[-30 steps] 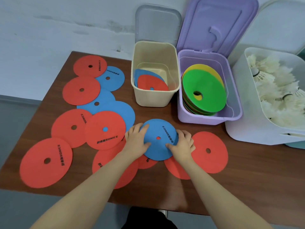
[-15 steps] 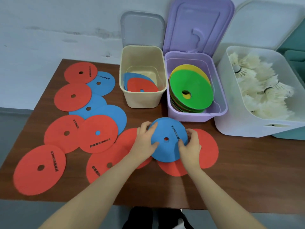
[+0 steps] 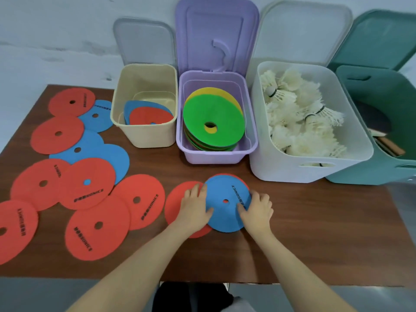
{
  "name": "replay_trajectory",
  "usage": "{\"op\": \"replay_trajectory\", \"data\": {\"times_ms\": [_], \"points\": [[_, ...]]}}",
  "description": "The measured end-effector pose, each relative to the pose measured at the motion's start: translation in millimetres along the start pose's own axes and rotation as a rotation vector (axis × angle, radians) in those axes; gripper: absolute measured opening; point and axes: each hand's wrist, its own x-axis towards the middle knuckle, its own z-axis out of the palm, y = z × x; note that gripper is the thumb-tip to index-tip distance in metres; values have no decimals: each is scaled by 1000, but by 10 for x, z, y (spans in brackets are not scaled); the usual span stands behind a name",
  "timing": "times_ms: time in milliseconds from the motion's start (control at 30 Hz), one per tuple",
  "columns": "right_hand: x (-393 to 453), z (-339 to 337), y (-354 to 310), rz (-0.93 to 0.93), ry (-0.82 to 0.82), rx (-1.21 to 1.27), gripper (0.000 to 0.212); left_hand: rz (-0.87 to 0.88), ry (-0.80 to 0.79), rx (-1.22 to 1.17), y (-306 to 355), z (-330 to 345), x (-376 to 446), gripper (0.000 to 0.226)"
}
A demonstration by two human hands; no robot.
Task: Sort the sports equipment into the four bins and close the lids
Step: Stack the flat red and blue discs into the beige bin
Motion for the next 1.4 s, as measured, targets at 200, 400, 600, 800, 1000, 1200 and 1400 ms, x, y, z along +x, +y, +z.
{"op": "replay_trajectory", "data": {"times_ms": [200,400,600,800,1000,1200,1400], "points": [[14,48,-12,34,-3,113,63,-38,-84,-118,-7,-15,-99,73],[28,38,14,-10,-7,199,50,-67,123,-428,21,134,-215,60],[-97,108,-78,-149,13,245,39,-84,289,-584,-98,169,-391,60],[-224,285,-338,-178,-46,300,36,-177,343,-360,-361,40,-467,63],[-349,402,-392,-216,-91,22,55,-159,62,56,-594,-24,-427,80],[-339,345,-310,-251,-120,34,56,-86,66,67,-621,-23,-380,77],[-316,316,-303,-167,-158,93,67,-34,93,-49,-585,22,-497,72]]}}
